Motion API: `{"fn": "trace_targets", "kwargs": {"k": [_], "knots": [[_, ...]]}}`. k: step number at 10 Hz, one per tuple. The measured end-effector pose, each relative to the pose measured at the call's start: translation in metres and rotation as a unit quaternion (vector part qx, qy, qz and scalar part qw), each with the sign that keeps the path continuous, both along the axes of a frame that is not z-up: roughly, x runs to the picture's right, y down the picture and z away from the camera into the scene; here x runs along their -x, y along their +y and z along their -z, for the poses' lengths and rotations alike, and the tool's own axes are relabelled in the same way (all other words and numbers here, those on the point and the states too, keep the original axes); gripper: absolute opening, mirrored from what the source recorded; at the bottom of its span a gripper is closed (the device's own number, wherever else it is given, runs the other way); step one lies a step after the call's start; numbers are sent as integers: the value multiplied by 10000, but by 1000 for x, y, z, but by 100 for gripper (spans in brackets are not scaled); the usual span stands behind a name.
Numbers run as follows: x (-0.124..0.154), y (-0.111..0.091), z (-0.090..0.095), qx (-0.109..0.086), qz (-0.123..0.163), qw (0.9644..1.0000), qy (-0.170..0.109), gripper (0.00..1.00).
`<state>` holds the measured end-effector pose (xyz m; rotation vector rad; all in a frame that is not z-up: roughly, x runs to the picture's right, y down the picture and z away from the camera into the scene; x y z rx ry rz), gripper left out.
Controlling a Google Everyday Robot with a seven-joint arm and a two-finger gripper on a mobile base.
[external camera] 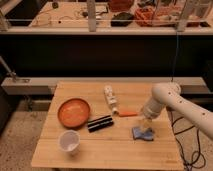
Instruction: Place the white sponge in the ceramic cup
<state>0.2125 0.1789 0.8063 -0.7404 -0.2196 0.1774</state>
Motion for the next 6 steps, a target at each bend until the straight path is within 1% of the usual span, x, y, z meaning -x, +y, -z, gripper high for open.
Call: {"fn": "trace_targets", "kwargs": {"k": [3, 4, 6], "knots": [[-1, 2, 0, 32, -21, 10000, 24, 80], [-1, 6, -3, 67, -21, 10000, -3, 80], [0, 22, -13, 136, -35, 9999, -45, 80]]}}
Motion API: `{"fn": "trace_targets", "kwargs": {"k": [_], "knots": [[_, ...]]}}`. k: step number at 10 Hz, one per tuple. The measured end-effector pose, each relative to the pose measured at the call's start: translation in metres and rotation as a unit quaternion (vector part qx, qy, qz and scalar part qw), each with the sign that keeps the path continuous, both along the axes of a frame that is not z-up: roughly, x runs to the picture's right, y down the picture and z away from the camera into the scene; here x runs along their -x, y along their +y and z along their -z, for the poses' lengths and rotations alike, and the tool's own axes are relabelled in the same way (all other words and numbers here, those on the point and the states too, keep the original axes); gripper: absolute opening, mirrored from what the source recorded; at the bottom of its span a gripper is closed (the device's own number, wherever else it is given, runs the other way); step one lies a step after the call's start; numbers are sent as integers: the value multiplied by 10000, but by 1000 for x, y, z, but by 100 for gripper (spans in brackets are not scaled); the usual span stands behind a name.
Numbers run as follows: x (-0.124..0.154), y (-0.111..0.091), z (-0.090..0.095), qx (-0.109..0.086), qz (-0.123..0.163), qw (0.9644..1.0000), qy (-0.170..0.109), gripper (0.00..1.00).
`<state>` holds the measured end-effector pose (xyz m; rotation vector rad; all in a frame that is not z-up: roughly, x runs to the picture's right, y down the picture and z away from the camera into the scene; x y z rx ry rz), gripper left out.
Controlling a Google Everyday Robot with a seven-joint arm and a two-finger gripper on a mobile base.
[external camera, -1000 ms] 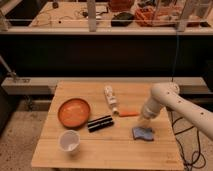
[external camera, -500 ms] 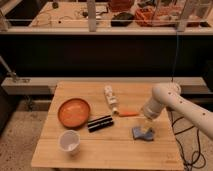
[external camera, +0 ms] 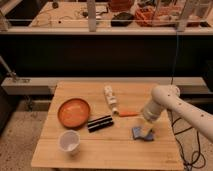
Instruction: Place the white sponge in the ceramic cup
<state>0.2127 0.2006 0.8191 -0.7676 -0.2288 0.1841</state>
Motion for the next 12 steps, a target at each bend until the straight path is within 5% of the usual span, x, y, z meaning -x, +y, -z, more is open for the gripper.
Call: {"fn": "trace_targets", "kwargs": {"k": [12], "knots": [[8, 9, -10, -139, -58, 9999, -45, 74]]}}
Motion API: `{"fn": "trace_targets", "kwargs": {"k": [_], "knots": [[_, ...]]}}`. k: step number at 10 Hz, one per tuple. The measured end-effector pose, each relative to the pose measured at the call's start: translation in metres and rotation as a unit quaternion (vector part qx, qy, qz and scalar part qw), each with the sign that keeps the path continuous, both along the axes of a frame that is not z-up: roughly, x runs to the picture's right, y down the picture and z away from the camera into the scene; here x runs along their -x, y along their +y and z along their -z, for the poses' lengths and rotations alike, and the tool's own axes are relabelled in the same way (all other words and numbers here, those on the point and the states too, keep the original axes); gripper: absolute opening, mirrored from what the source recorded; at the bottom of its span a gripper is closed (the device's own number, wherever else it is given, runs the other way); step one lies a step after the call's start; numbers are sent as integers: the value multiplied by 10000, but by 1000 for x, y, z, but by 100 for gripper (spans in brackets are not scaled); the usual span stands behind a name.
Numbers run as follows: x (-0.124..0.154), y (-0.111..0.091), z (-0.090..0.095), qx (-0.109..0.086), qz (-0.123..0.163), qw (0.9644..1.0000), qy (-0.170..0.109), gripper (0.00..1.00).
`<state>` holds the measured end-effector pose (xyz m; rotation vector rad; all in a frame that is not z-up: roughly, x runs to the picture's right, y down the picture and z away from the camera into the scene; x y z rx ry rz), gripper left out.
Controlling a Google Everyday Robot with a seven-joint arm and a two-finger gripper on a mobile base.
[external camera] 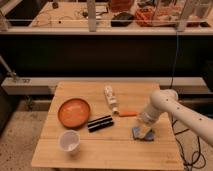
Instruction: Place the white sponge in the ceramic cup
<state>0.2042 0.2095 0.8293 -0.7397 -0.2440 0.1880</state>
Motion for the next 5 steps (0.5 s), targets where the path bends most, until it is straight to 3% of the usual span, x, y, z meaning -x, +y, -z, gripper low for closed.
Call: {"fn": "trace_targets", "kwargs": {"k": [5], "knots": [[0, 0, -2, -64, -67, 10000, 13, 31]]}}
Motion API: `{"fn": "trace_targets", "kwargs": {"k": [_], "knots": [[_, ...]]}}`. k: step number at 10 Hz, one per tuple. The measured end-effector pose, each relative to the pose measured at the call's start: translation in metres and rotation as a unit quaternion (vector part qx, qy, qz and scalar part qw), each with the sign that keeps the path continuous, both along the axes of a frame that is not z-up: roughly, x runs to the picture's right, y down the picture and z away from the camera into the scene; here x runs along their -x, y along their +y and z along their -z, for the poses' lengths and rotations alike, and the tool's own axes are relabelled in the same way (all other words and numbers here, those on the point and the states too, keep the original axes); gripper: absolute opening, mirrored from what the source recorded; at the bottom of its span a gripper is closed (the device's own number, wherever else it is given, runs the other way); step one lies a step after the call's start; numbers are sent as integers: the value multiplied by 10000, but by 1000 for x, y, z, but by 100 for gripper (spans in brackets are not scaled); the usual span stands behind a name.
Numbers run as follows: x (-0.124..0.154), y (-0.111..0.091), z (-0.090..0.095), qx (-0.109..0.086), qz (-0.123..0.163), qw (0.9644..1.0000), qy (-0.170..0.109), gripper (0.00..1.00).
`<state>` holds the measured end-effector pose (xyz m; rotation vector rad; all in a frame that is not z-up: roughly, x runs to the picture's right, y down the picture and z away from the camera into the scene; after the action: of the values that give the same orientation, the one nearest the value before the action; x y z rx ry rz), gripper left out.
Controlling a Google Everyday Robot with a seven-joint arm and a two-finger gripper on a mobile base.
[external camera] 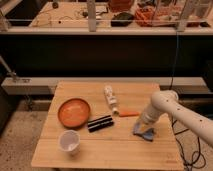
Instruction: Place the white sponge in the ceramic cup
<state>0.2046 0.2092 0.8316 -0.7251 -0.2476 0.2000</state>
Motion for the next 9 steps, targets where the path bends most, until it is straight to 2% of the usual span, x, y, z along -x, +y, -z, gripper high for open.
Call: {"fn": "trace_targets", "kwargs": {"k": [2, 4, 6, 9], "knots": [[2, -10, 6, -59, 27, 10000, -39, 10], [0, -21, 18, -98, 84, 9999, -71, 1], [2, -25, 18, -74, 121, 9999, -38, 10], [2, -33, 18, -95, 96, 9999, 36, 39]]}}
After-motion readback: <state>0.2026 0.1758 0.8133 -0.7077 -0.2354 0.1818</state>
